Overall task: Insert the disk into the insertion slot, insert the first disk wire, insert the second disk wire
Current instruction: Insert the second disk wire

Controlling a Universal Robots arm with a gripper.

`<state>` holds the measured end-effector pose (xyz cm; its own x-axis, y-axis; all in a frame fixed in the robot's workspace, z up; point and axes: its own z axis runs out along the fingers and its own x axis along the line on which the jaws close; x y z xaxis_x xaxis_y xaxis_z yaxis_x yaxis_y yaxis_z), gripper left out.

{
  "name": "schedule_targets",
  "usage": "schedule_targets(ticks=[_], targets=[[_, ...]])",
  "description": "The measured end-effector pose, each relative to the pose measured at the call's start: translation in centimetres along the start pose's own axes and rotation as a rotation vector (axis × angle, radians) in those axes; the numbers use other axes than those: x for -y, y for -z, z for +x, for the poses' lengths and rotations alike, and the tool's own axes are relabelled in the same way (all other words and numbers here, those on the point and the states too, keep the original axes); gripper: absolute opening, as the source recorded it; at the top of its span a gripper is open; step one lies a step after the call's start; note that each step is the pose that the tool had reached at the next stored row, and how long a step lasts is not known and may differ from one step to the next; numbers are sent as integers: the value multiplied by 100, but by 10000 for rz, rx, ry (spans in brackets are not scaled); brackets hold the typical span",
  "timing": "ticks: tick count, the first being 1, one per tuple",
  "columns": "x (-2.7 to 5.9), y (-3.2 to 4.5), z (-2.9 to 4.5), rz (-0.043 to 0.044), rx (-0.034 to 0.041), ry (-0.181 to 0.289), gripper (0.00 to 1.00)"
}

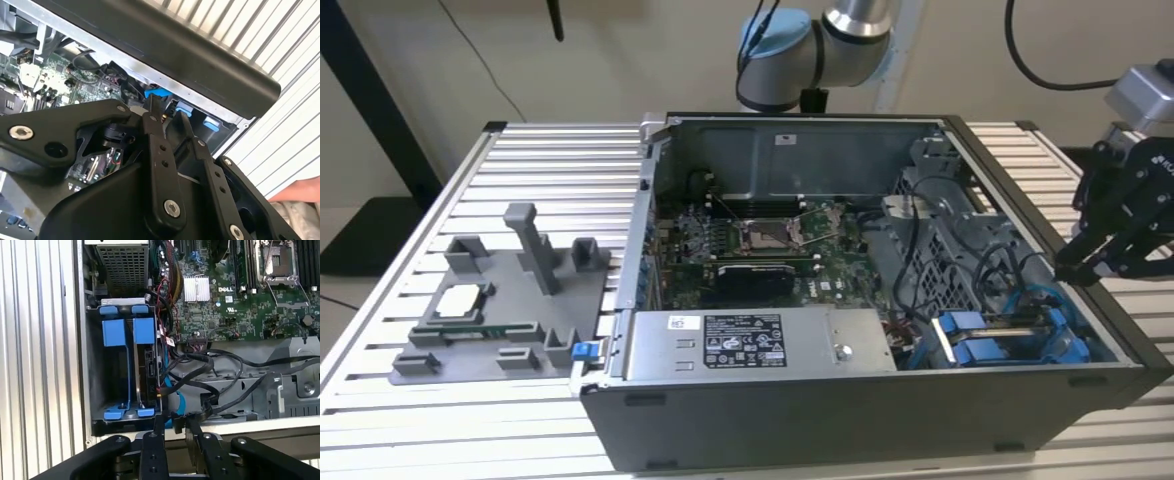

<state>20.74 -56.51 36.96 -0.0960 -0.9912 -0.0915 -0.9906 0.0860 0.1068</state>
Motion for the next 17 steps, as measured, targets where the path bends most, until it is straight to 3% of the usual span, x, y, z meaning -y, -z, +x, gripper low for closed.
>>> schedule_targets(ticks=[7,13,17], targets=[[0,-2,0,-2,8,-16,100],[1,-5,0,-8,81,-17,100],[1,-7,1,-9,91,-18,100]])
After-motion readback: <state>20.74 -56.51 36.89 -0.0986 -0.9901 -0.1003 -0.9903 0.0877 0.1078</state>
